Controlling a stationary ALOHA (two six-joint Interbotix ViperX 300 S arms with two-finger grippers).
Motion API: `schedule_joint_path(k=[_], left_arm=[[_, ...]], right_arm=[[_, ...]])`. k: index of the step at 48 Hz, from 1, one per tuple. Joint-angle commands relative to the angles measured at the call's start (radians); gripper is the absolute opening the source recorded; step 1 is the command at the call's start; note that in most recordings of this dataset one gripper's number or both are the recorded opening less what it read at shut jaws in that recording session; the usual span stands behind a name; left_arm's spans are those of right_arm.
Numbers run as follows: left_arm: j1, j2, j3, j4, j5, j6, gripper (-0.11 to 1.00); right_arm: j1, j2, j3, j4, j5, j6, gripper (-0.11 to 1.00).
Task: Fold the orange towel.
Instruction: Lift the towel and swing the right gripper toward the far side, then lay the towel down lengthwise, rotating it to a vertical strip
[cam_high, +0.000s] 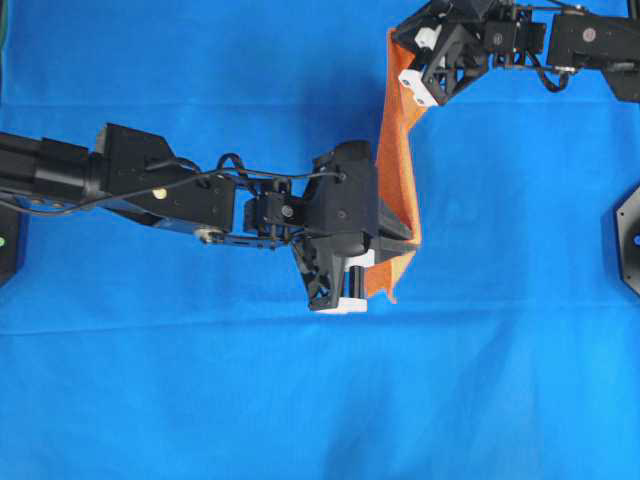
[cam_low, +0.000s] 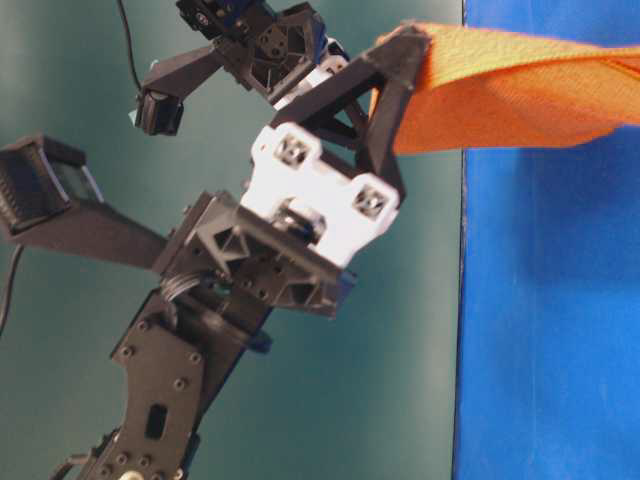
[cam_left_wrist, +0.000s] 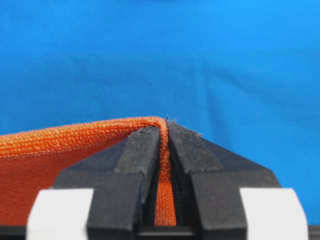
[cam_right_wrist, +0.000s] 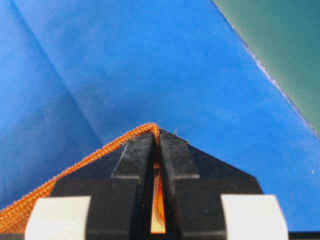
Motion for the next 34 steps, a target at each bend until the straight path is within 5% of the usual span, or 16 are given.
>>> schedule_joint_path(k=[1,23,34], left_arm=[[-0.021,0.0,-0.055,0.003,-0.014,0.012,0.03],[-0.023,0.229,-0.37,0.003,-0.023,0.115,0.03],[-0.023,0.267,-0.4,0.002,-0.008,0.118,0.03]], right_arm=[[-0.025,-0.054,0.008,-0.006,0.006,-0.003,0.02],[-0.032,-0.341,0.206,-0.006,0.129,-0.003,0.02],[-0.02,-0.374,0.235,-0.003,0.127,-0.002,0.02]])
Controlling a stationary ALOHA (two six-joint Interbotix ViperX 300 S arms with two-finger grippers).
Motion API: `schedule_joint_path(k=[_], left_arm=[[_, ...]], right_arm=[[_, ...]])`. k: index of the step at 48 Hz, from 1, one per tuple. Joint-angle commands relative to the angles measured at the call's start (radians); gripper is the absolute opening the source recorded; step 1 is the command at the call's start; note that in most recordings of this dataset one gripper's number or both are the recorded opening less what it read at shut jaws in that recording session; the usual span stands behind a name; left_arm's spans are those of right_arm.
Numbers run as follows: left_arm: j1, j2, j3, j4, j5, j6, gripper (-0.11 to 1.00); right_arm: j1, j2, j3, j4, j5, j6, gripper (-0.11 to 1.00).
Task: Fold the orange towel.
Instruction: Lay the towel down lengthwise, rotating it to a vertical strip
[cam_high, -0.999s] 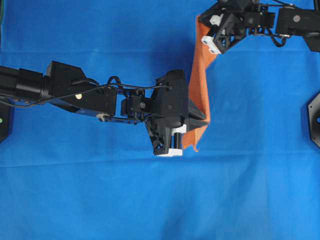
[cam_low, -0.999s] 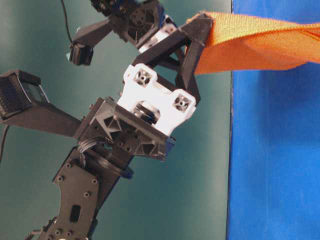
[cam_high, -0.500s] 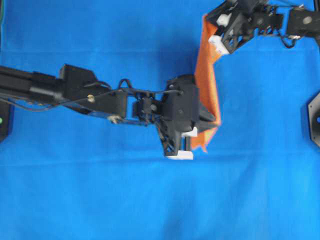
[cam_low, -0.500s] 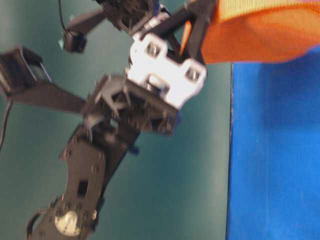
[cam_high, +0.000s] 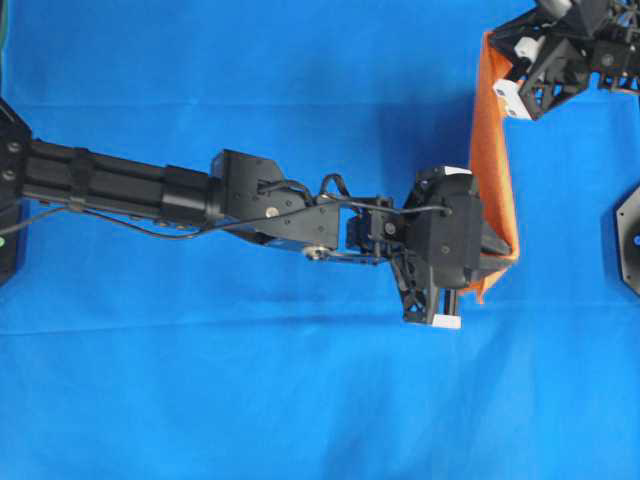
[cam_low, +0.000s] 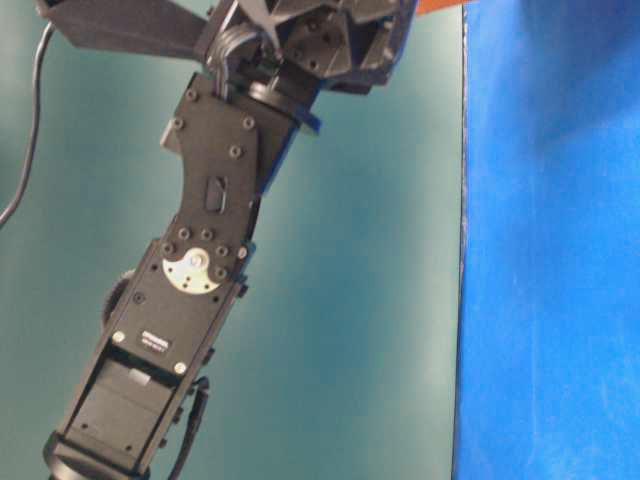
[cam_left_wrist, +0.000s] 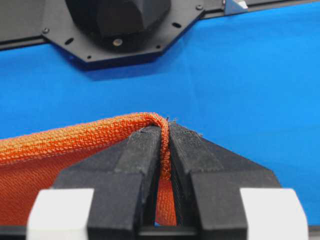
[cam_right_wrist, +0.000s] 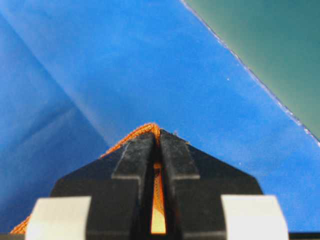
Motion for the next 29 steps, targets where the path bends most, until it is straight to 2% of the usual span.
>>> schedule_joint_path(k=[1,6,14,22,29], left_arm=[[-0.02,-0.029,-0.015,0.002,0.002,-0.011,0.03],[-0.023,-0.048,0.041,0.0,0.002,-0.032,0.03],[-0.034,-0.095,0.167,-0.006,-0.008,-0.078,0.03],[-0.038,-0.155,0.334,-0.006,-0.052,-0.206,0.03],[-0.038,-0.213,0.492,-0.006,-0.13,-0.301,0.03]], right_arm=[[0.005,0.003,-0.012,-0.003,-0.025,0.002,0.02],[0.02,0.064,-0.032,-0.003,-0.083,0.0,0.02],[0.04,0.235,-0.106,-0.005,-0.16,-0.002,0.02],[0.066,0.426,-0.227,-0.006,-0.201,-0.005,0.02],[0.098,0.52,-0.314,-0.012,-0.199,-0.025,0.02]])
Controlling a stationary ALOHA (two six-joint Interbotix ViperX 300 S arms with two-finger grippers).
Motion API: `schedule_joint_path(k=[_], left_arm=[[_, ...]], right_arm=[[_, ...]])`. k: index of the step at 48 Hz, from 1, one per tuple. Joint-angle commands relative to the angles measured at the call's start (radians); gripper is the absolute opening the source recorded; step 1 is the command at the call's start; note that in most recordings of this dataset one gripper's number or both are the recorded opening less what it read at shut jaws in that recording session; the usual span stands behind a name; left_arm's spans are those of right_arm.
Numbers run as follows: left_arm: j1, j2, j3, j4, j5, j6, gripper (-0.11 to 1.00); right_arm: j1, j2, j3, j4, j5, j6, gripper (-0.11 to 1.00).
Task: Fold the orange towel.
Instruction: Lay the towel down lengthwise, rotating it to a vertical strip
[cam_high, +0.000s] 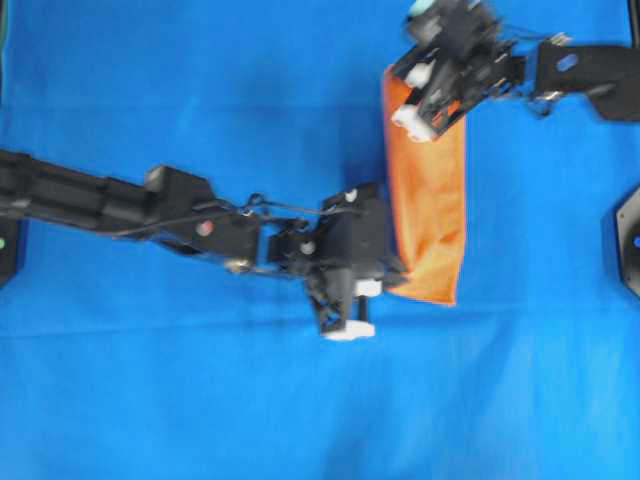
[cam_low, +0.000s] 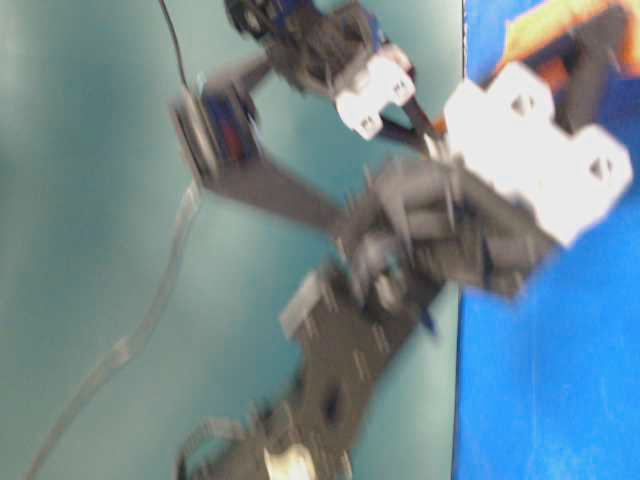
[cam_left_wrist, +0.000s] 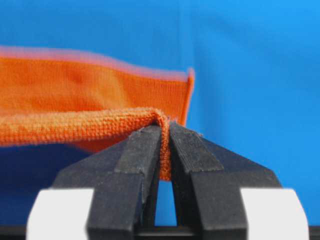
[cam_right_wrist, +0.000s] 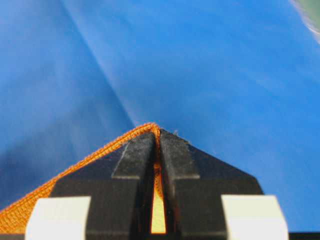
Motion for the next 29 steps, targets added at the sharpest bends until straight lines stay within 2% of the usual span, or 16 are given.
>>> schedule_joint_path(k=[1,9,25,29], left_arm=[[-0.014,-0.069,0.071,-0.002,-0.054,-0.032,0.03],[-0.021,-0.095,0.144,0.0,-0.104,-0.064,0.03],[-0.011,-0.078,0.118,0.0,-0.106,-0.06,0.04],[-0.009,-0.074,0.114,0.0,-0.104,-0.06,0.09]], right_arm=[[0.017,0.028,-0.069,-0.006,-0.005,-0.014,0.02],[0.032,0.044,-0.091,-0.006,-0.005,-0.028,0.02],[0.034,0.044,-0.086,-0.006,-0.005,-0.029,0.02],[0.034,0.046,-0.083,-0.006,-0.009,-0.029,0.02]])
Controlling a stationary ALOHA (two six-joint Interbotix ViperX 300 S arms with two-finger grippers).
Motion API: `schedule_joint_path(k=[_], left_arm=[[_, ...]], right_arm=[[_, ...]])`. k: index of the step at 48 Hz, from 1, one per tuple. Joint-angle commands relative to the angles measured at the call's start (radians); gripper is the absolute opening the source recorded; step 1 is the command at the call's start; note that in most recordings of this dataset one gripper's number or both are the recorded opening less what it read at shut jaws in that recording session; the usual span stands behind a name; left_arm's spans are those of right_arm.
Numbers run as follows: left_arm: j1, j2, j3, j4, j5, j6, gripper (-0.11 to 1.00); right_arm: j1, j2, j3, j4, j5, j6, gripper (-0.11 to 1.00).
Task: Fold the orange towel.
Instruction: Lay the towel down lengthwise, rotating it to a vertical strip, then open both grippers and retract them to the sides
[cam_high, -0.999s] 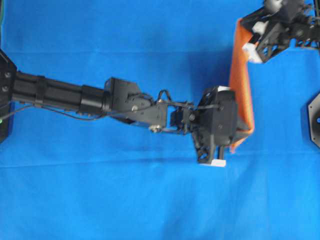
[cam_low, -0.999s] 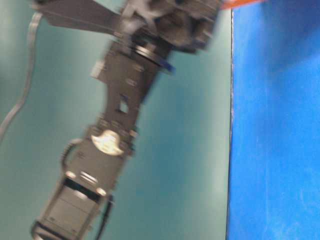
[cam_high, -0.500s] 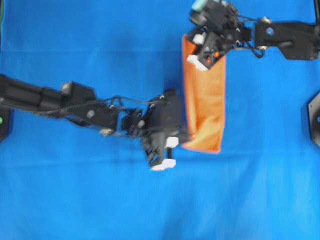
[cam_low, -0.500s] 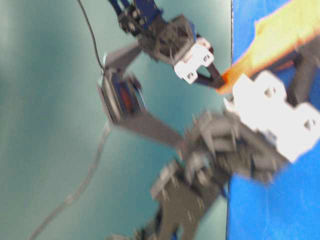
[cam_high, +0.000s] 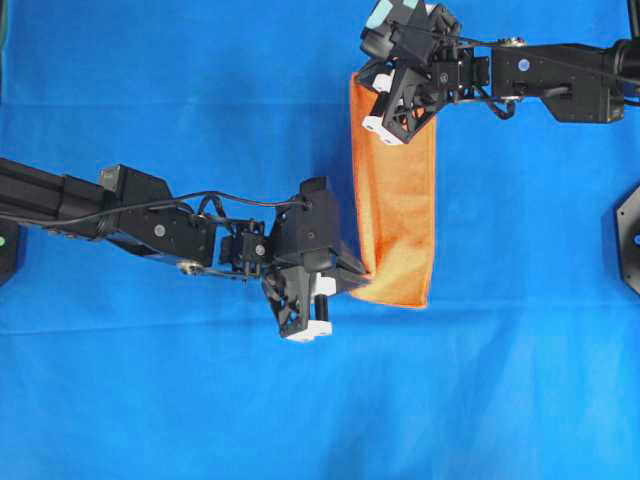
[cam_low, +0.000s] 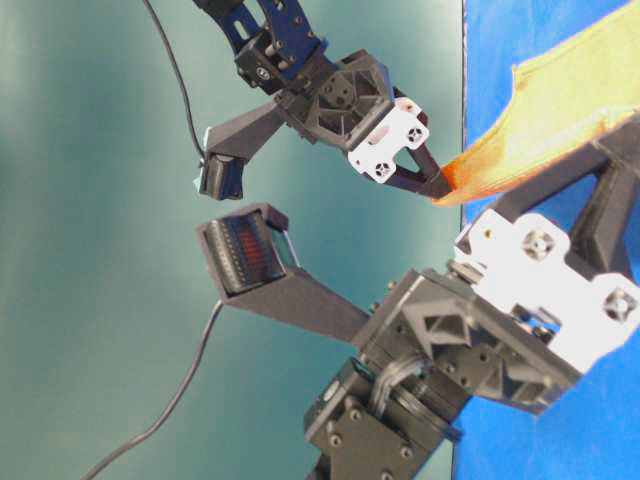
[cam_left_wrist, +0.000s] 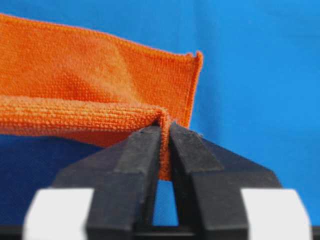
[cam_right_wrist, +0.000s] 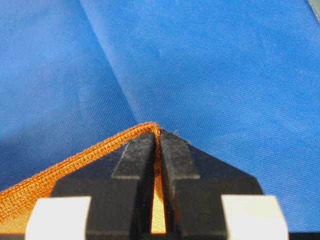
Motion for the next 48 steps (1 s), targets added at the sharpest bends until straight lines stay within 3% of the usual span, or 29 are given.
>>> schedule_joint_path(k=[1,9,15,19,33,42,48], left_arm=[[0.003,-0.015,-0.025,-0.002,-0.005,0.002,0.11],[0.003,-0.017,-0.026,-0.002,-0.003,0.003,0.31],[0.003,-0.034,-0.02,-0.002,0.031,0.003,0.39],[0.003,-0.064,-0.014,-0.002,0.091,-0.003,0.39],[-0.008,-0.287,0.074,-0.002,0.339,-0.006,0.39],[-0.006,-0.423,0.193,-0.002,0.316,-0.006,0.39],[0.003,-0.476,0.244,0.0,0.233,-0.002,0.39]], right_arm=[[0.002,-0.012,-0.014,-0.003,-0.011,-0.003,0.02],[0.011,-0.014,-0.008,-0.003,-0.021,-0.011,0.06],[0.017,-0.017,-0.003,-0.003,-0.015,-0.021,0.42],[0.017,-0.031,0.011,-0.003,-0.011,-0.025,0.56],[0.037,-0.167,0.123,-0.002,-0.011,-0.017,0.51],[0.055,-0.314,0.25,0.009,-0.015,-0.012,0.51],[0.095,-0.43,0.336,0.035,-0.034,-0.008,0.51]])
